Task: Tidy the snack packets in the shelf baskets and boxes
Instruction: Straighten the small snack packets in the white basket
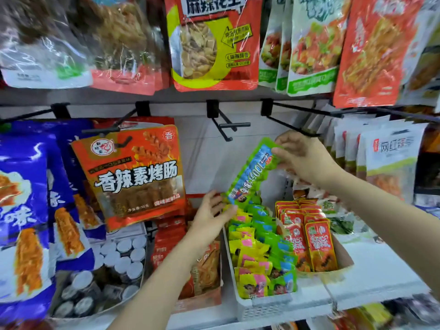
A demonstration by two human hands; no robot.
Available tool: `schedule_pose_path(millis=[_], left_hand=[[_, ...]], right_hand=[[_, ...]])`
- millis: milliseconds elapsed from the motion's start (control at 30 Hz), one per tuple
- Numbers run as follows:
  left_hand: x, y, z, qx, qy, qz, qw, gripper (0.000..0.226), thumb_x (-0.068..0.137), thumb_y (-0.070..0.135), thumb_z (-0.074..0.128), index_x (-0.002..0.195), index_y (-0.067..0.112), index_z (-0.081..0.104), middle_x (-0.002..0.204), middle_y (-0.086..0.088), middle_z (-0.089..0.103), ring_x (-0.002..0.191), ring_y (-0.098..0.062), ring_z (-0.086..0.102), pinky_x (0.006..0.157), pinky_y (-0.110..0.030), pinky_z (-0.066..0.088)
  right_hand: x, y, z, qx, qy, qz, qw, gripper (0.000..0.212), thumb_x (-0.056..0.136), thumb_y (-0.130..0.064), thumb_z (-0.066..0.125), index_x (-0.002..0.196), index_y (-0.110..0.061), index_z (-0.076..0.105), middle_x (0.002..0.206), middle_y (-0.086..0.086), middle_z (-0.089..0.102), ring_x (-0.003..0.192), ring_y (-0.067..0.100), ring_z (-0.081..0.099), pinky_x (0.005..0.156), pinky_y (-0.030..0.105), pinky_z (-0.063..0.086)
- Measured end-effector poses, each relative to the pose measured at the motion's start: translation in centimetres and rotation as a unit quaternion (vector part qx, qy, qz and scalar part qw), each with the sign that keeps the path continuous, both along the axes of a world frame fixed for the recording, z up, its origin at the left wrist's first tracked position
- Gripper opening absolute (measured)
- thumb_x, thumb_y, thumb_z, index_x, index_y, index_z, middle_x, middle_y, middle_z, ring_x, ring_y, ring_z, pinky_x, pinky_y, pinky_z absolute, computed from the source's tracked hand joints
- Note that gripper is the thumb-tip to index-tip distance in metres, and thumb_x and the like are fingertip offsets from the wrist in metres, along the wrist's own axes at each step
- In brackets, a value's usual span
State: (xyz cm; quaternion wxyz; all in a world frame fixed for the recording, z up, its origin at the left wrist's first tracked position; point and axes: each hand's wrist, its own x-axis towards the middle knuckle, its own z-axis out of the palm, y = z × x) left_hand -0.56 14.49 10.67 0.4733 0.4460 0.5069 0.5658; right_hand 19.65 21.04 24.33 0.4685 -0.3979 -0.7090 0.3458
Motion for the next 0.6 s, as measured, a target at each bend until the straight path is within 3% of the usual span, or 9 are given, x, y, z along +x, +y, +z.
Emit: schedule_pose_path(millis=[133, 200, 333, 500, 600], left_hand=[[0.5, -3.2, 1.5, -0.007, -0.06, -0.046, 0.997, 0.024, 0.09, 0.007, 0.065, 0.113, 0.011, 0.062, 0.109, -0.003, 0.072, 0.092, -0.01, 0.067, 0.08, -0.022, 0.052], [0.4, -4.8, 1.4, -0.021, -0.094, -0.041, 0.995, 0.014, 0.088, 0.009, 0.067, 0.103, 0.007, 0.066, 0.1, -0.008, 0.075, 0.089, -0.015, 0.068, 0.079, -0.026, 0.054], [0.1, -6.4, 0.8, -0.076, -0.144, -0.005, 0.987, 0.013, 0.087, 0.012, 0.067, 0.089, 0.0, 0.06, 0.097, -0.018, 0.07, 0.094, -0.024, 0.065, 0.079, -0.026, 0.058], [0.0, -7.3, 1.2, -0.111, -0.228, -0.022, 0.967, 0.025, 0.084, 0.022, 0.064, 0.096, 0.001, 0.06, 0.101, -0.016, 0.074, 0.087, -0.019, 0.072, 0.068, -0.024, 0.059], [0.0, -7.6, 1.7, -0.118, -0.31, -0.075, 0.94, 0.044, 0.087, 0.033, 0.059, 0.111, -0.004, 0.06, 0.114, -0.023, 0.069, 0.099, -0.031, 0.071, 0.076, -0.038, 0.06]], right_hand=[[0.5, -1.7, -0.3, -0.06, 0.022, 0.02, 0.998, 0.015, 0.089, 0.003, 0.062, 0.083, -0.009, 0.054, 0.072, 0.014, 0.063, 0.053, 0.0, 0.063, 0.049, 0.017, 0.053], [0.8, -2.3, -0.6, -0.077, 0.013, 0.001, 0.997, 0.01, 0.089, 0.0, 0.064, 0.086, -0.005, 0.056, 0.076, 0.016, 0.064, 0.053, 0.0, 0.063, 0.049, 0.017, 0.053], [0.9, -3.3, -1.1, -0.109, -0.005, -0.016, 0.994, 0.01, 0.09, -0.001, 0.064, 0.095, 0.004, 0.057, 0.078, 0.018, 0.065, 0.049, 0.002, 0.063, 0.046, 0.017, 0.053], [0.9, -3.6, -1.1, -0.144, 0.009, -0.018, 0.989, 0.017, 0.089, 0.003, 0.063, 0.105, 0.007, 0.064, 0.095, 0.024, 0.067, 0.051, 0.005, 0.065, 0.051, 0.019, 0.056], [0.8, -3.7, -1.2, -0.15, 0.012, -0.015, 0.988, 0.025, 0.089, 0.002, 0.063, 0.114, 0.007, 0.064, 0.098, 0.025, 0.068, 0.056, 0.009, 0.066, 0.055, 0.021, 0.058]])
